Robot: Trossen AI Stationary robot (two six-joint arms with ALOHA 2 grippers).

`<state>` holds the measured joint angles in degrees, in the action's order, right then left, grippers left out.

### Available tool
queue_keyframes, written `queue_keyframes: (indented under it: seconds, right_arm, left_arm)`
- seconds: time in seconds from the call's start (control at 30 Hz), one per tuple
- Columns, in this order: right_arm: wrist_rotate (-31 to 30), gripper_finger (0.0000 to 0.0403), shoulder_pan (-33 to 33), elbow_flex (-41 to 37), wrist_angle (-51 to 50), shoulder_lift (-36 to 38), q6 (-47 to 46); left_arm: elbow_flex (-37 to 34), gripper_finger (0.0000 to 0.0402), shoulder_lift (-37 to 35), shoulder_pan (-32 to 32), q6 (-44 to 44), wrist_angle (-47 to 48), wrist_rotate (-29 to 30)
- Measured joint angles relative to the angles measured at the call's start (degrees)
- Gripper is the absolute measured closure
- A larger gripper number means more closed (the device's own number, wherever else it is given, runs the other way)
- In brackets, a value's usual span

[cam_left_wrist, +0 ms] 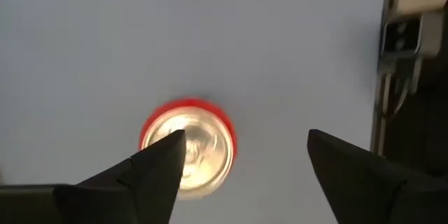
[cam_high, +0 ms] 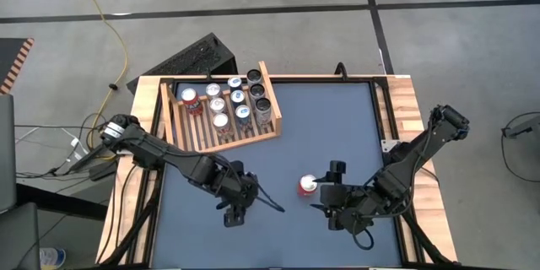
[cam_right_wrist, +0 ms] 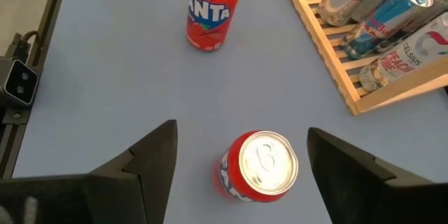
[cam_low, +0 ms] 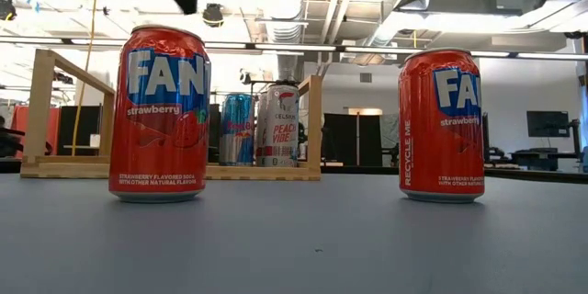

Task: Place canned beverage on shelf
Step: Put the left red soda can on the shelf aligned with the other red soda can

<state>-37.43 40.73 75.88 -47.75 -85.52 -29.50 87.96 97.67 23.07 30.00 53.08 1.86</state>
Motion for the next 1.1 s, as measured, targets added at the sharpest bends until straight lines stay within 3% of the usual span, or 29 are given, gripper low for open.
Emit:
queue_keyframes:
  seconds: [0.37, 1.1]
  right_arm:
    - [0.0, 0.0112, 0.0, 0.0, -0.2, 0.0, 1.0]
    - [0.0, 0.0112, 0.0, 0.0, -0.2, 0.0, 0.9]
  left_arm:
    - [-1.2, 0.0039, 0.0, 0.1, -0.9, -0.2, 3.5]
    - [-3.1, 0.0033, 2.7, -0.4, 10.4, 1.4, 7.9]
